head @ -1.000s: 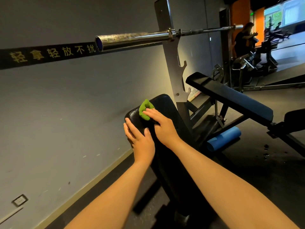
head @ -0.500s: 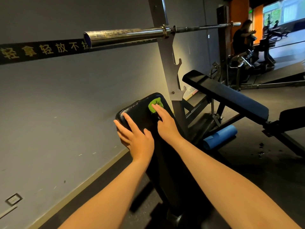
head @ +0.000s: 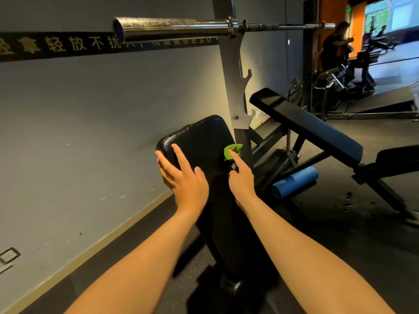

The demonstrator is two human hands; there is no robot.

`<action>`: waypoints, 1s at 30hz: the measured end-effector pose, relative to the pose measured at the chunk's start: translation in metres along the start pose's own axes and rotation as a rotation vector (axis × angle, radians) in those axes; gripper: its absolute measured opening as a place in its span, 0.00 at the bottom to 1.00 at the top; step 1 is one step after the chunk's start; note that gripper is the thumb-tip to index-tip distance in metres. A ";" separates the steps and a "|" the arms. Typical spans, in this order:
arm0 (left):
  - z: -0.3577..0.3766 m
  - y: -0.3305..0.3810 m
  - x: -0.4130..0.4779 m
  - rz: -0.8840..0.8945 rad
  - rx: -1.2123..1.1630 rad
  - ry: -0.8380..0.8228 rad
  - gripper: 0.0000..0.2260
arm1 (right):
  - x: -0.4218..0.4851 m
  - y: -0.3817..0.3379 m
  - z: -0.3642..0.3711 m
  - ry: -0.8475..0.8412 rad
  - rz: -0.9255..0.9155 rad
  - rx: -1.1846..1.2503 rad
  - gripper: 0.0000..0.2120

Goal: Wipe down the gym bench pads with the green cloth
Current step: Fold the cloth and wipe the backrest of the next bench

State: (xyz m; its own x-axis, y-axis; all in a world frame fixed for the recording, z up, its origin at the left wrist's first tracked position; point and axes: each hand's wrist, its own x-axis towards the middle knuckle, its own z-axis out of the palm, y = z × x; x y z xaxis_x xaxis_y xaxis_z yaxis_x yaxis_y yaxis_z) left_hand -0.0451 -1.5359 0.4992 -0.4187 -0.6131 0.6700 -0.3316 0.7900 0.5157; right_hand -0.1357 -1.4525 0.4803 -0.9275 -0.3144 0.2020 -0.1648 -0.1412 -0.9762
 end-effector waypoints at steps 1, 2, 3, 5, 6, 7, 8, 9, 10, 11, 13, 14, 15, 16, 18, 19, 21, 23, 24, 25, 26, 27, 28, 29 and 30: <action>-0.003 -0.001 -0.001 -0.001 -0.042 -0.017 0.38 | -0.012 -0.003 0.007 -0.032 -0.056 -0.004 0.28; -0.004 -0.001 -0.001 0.005 -0.076 -0.033 0.38 | -0.021 -0.005 0.014 -0.074 -0.115 0.008 0.28; -0.006 -0.002 -0.002 0.013 -0.109 -0.052 0.38 | -0.032 -0.007 0.022 -0.123 -0.170 0.021 0.27; -0.013 -0.008 -0.004 0.055 -0.180 -0.106 0.38 | -0.052 -0.009 0.036 -0.209 -0.260 0.026 0.26; -0.017 -0.015 -0.004 0.086 -0.218 -0.137 0.38 | -0.060 -0.007 0.042 -0.236 -0.298 0.007 0.25; -0.022 -0.021 -0.005 0.110 -0.252 -0.167 0.38 | -0.065 -0.004 0.044 -0.255 -0.326 -0.016 0.25; -0.026 -0.027 -0.005 0.118 -0.278 -0.194 0.38 | -0.066 -0.001 0.045 -0.274 -0.336 -0.033 0.25; -0.030 -0.032 -0.005 0.107 -0.306 -0.213 0.38 | -0.066 0.002 0.044 -0.298 -0.338 -0.052 0.25; -0.034 -0.035 -0.006 0.088 -0.337 -0.222 0.38 | -0.065 0.002 0.040 -0.323 -0.341 -0.077 0.26; -0.037 -0.038 -0.006 0.069 -0.358 -0.227 0.39 | -0.064 0.003 0.036 -0.341 -0.348 -0.110 0.27; -0.040 -0.039 -0.009 0.055 -0.369 -0.236 0.39 | -0.058 0.003 0.028 -0.329 -0.353 -0.190 0.32; -0.041 -0.038 -0.010 0.052 -0.373 -0.234 0.39 | -0.056 0.000 0.025 -0.293 -0.326 -0.211 0.33; -0.041 -0.035 -0.012 0.041 -0.379 -0.227 0.39 | -0.052 -0.003 0.024 -0.234 -0.271 -0.208 0.33; -0.041 -0.033 -0.013 0.020 -0.386 -0.214 0.38 | -0.051 -0.007 0.023 -0.167 -0.199 -0.188 0.33; -0.040 -0.027 -0.016 -0.036 -0.408 -0.170 0.38 | -0.053 -0.016 0.029 -0.087 -0.073 -0.119 0.33; -0.039 -0.023 -0.017 -0.062 -0.424 -0.144 0.37 | -0.056 -0.019 0.033 -0.088 -0.069 -0.086 0.32; -0.036 -0.019 -0.019 -0.103 -0.454 -0.097 0.36 | -0.065 -0.020 0.040 -0.160 -0.171 -0.069 0.29; -0.032 -0.019 -0.019 -0.114 -0.456 -0.057 0.36 | -0.071 -0.018 0.041 -0.257 -0.288 -0.101 0.27; -0.030 -0.019 -0.019 -0.114 -0.446 -0.043 0.35 | -0.068 -0.018 0.039 -0.279 -0.322 -0.128 0.28; -0.028 -0.019 -0.019 -0.112 -0.436 -0.038 0.35 | -0.063 -0.017 0.036 -0.287 -0.343 -0.158 0.28; -0.026 -0.019 -0.019 -0.108 -0.428 -0.039 0.34 | -0.058 -0.016 0.034 -0.293 -0.356 -0.181 0.30; -0.024 -0.019 -0.020 -0.102 -0.422 -0.040 0.35 | -0.052 -0.016 0.031 -0.288 -0.357 -0.195 0.31; -0.022 -0.020 -0.020 -0.096 -0.421 -0.036 0.35 | -0.045 -0.016 0.029 -0.269 -0.347 -0.199 0.32; -0.021 -0.020 -0.020 -0.095 -0.420 -0.028 0.36 | -0.038 -0.017 0.029 -0.231 -0.324 -0.194 0.33; -0.019 -0.019 -0.020 -0.094 -0.420 -0.017 0.37 | -0.030 -0.018 0.028 -0.178 -0.286 -0.180 0.33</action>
State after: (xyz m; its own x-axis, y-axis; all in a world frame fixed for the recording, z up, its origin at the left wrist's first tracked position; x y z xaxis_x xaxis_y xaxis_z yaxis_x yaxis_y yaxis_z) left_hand -0.0146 -1.5382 0.4862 -0.4183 -0.6798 0.6024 0.0028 0.6622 0.7493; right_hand -0.0955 -1.4664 0.4937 -0.7655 -0.4463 0.4634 -0.4794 -0.0847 -0.8735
